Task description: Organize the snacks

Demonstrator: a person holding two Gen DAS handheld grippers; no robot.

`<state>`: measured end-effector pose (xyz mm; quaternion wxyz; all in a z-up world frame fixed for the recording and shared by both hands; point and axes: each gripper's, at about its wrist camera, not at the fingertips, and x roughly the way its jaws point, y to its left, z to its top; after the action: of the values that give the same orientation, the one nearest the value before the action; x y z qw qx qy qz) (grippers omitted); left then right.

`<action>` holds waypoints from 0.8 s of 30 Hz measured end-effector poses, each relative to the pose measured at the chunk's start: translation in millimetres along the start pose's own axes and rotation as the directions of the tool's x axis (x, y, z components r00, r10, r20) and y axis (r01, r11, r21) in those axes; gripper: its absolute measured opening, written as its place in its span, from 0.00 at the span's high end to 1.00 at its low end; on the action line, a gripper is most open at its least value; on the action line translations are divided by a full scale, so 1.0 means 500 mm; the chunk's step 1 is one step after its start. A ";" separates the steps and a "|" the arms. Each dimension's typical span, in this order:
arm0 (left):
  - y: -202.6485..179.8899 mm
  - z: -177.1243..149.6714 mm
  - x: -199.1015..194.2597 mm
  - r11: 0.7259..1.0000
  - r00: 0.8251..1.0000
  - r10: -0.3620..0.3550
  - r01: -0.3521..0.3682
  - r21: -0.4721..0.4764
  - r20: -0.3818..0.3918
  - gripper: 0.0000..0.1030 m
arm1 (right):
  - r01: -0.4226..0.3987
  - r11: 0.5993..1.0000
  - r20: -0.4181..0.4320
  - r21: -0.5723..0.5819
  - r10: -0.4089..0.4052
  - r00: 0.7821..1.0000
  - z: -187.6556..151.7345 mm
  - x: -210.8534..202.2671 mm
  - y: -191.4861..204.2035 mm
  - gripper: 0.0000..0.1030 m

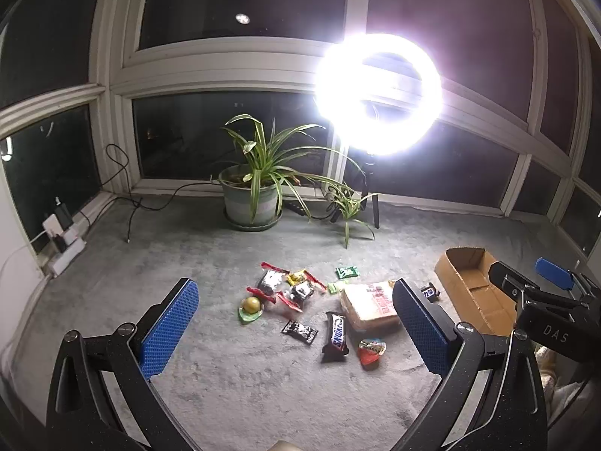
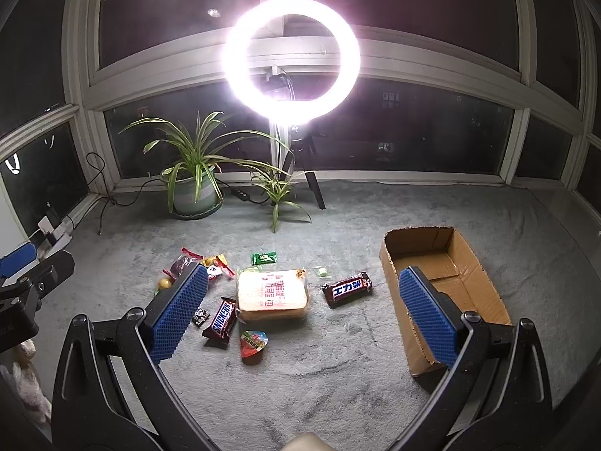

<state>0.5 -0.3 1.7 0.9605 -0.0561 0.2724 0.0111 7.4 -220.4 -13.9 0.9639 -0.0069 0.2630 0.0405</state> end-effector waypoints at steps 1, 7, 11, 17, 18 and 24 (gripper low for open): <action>0.000 0.000 0.000 1.000 1.000 0.001 -0.001 0.000 0.000 0.01 | -0.001 1.000 0.000 0.000 0.001 1.000 0.000 0.000 0.000 0.00; -0.001 0.001 -0.001 1.000 1.000 0.002 -0.002 -0.001 0.002 0.01 | -0.001 1.000 0.001 0.001 0.001 1.000 0.001 -0.002 0.001 0.00; -0.001 0.003 -0.003 1.000 1.000 0.000 0.000 -0.003 0.001 0.01 | 0.000 1.000 0.001 0.001 0.000 1.000 0.001 -0.002 0.001 0.00; -0.003 0.005 -0.007 1.000 1.000 -0.004 0.004 -0.003 0.004 0.01 | 0.000 1.000 0.001 0.001 0.000 1.000 0.000 -0.002 0.001 0.00; -0.004 0.005 -0.007 1.000 1.000 -0.005 0.005 -0.003 0.004 0.01 | -0.002 1.000 0.001 0.001 0.002 1.000 -0.001 -0.002 0.001 0.00; -0.006 0.006 -0.005 1.000 1.000 -0.013 0.013 -0.001 0.001 0.01 | -0.001 1.000 0.001 0.001 0.001 1.000 -0.005 -0.002 -0.011 0.00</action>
<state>0.1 -3.2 5.7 0.9607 -0.0583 0.2715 0.0050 5.9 -226.2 -15.4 0.9640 -0.0060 0.2627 0.0410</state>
